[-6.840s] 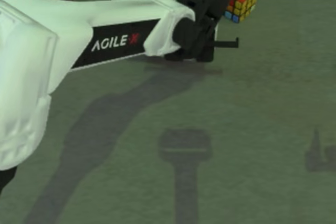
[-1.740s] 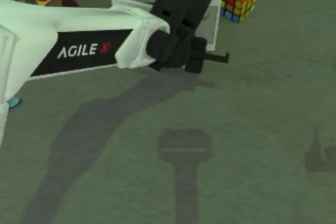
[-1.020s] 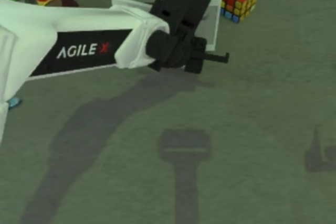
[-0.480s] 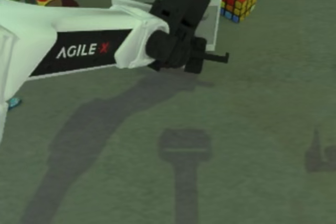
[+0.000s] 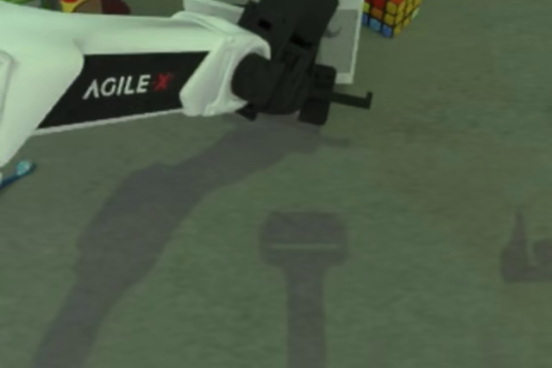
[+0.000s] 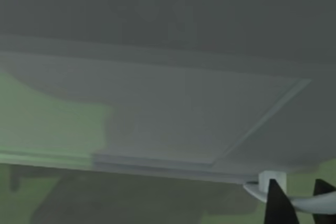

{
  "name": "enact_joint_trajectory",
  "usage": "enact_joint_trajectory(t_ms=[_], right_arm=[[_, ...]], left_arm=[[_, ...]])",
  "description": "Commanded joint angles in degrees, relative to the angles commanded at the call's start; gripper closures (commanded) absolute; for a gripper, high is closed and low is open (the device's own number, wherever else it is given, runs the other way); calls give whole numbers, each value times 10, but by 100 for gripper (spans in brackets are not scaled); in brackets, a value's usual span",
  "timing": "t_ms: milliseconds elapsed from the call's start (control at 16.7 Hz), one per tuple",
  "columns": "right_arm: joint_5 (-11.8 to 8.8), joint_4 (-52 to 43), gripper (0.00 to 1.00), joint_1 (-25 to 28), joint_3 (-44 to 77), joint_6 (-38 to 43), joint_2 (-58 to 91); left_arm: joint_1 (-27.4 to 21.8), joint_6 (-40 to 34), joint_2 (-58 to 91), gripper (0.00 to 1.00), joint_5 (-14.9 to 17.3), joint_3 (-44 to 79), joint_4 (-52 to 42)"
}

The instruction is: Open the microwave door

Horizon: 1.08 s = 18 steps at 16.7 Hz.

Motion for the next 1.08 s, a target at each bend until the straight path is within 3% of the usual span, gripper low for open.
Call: enact_joint_trajectory(t_ms=[1080], right_arm=[[0,0,0,0,0,0,0]], left_arm=[[3,8,-3,100,4,-9,3]])
